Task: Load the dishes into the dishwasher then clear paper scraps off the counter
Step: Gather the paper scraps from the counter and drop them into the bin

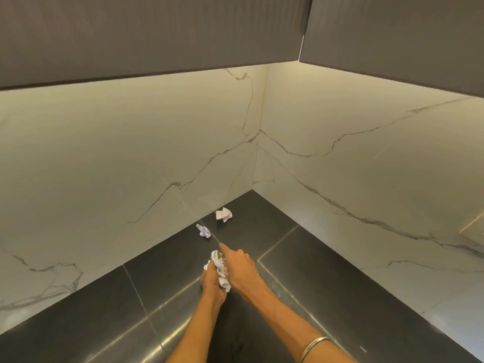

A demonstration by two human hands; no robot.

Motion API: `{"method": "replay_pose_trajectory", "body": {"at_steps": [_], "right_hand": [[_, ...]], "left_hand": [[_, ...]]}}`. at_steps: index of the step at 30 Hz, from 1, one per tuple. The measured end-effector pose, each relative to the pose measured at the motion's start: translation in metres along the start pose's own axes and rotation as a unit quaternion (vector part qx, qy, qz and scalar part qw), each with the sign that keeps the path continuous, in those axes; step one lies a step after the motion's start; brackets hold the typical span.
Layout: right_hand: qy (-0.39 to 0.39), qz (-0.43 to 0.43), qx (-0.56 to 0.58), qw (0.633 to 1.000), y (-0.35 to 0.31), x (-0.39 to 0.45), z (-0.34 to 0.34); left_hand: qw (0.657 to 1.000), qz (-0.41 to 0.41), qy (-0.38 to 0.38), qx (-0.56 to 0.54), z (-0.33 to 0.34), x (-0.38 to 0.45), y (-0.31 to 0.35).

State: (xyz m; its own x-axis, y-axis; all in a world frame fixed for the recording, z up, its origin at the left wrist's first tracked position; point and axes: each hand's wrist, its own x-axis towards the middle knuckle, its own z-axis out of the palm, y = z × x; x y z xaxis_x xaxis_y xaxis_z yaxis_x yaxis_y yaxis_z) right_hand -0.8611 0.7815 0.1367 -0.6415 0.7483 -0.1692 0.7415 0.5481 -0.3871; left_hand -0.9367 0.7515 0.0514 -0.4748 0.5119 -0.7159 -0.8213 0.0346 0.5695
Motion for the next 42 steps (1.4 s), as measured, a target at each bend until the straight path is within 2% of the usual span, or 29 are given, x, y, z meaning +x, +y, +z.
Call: {"method": "replay_pose_trajectory", "body": {"at_steps": [3, 5, 7, 9, 10, 13, 15, 18, 24, 26, 27, 30, 33, 35, 39, 42], "right_hand": [[0.031, -0.029, -0.070, 0.997, -0.004, 0.010, 0.022], [0.037, -0.054, -0.069, 0.995, -0.007, 0.018, 0.029], [0.035, -0.058, 0.031, 0.997, -0.008, 0.030, 0.025], [0.045, 0.004, 0.196, 0.980, -0.005, 0.045, 0.019], [0.075, 0.040, 0.250, 0.964, 0.001, 0.057, 0.020], [0.160, 0.082, 0.259, 0.949, 0.020, 0.091, 0.010], [0.131, 0.063, 0.215, 0.966, 0.025, 0.112, 0.005], [0.041, 0.024, 0.126, 0.991, 0.027, 0.143, 0.001], [-0.100, 0.027, 0.019, 0.994, 0.041, 0.191, 0.005], [-0.098, 0.014, -0.033, 0.995, 0.049, 0.195, 0.016], [-0.071, 0.007, -0.040, 0.997, 0.052, 0.194, 0.022], [0.041, 0.006, -0.006, 0.999, 0.059, 0.179, 0.036], [0.097, 0.022, 0.056, 0.993, 0.065, 0.155, 0.039], [0.090, 0.056, 0.099, 0.989, 0.066, 0.139, 0.036], [0.020, 0.165, 0.216, 0.962, 0.067, 0.114, 0.023], [-0.025, 0.185, 0.290, 0.939, 0.060, 0.091, 0.004]], "left_hand": [[0.999, 0.029, 0.009, 0.017, 0.000, 0.013, 0.021], [0.999, 0.031, 0.006, 0.004, -0.005, 0.023, 0.032], [0.999, 0.028, 0.002, -0.021, -0.008, 0.034, 0.038], [0.998, 0.019, -0.015, -0.055, -0.008, 0.042, 0.040], [0.998, 0.017, -0.027, -0.061, -0.006, 0.040, 0.042], [0.997, 0.017, -0.038, -0.069, 0.002, 0.036, 0.040], [0.997, 0.020, -0.038, -0.062, 0.000, 0.033, 0.039], [0.997, 0.020, -0.039, -0.062, -0.003, 0.033, 0.037], [0.998, 0.018, -0.038, -0.043, -0.003, 0.031, 0.038], [0.998, 0.014, -0.042, -0.049, -0.003, 0.031, 0.038], [0.998, 0.014, -0.042, -0.054, -0.004, 0.032, 0.038], [0.997, 0.018, -0.045, -0.059, -0.005, 0.031, 0.038], [0.997, 0.022, -0.044, -0.060, -0.006, 0.031, 0.037], [0.997, 0.028, -0.045, -0.055, -0.006, 0.031, 0.035], [0.997, 0.040, -0.040, -0.049, -0.005, 0.026, 0.031], [0.997, 0.044, -0.016, -0.057, -0.004, 0.018, 0.030]]}}
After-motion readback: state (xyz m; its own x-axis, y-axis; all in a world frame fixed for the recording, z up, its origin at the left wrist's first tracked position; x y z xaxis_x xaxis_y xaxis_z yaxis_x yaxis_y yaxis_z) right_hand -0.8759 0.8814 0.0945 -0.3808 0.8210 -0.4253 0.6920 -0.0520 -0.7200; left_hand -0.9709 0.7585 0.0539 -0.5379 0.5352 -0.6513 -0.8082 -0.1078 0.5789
